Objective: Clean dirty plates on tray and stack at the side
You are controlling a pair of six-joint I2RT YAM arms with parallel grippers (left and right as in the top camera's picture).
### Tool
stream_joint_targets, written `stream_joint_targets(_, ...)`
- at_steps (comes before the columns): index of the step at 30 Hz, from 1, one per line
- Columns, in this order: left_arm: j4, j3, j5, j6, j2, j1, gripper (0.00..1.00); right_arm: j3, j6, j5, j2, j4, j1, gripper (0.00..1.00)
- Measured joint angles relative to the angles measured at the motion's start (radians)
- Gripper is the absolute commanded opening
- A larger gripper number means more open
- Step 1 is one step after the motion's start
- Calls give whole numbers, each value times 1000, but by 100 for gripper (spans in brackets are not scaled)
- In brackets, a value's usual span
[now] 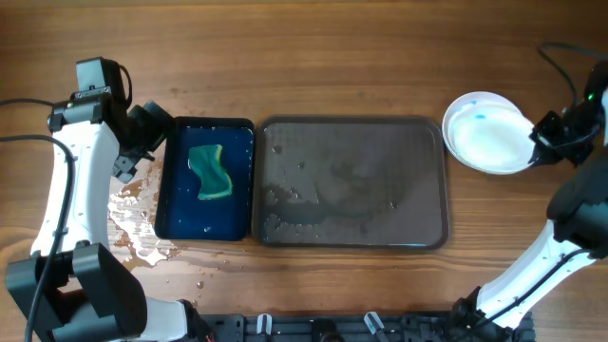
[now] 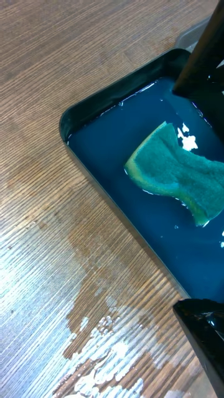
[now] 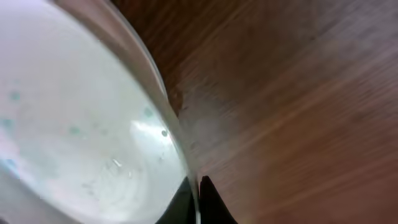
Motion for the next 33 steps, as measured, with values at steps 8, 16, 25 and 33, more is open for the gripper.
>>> stream_joint_targets(8,0,0,0,0,0,0,100,-48,5,-59,0,127,12,70)
stream_joint_targets(16,0,0,0,1,0,0,100,-16,-55,-192,0,116,24,82)
stream_joint_targets(25,60,8,0,160,-6,0,100,90,-280,-235,-292,177,278,99)
stream_joint_targets(33,-43,195,-3,298,-246,-43,100,98,-406,-173,-575,180,524,100)
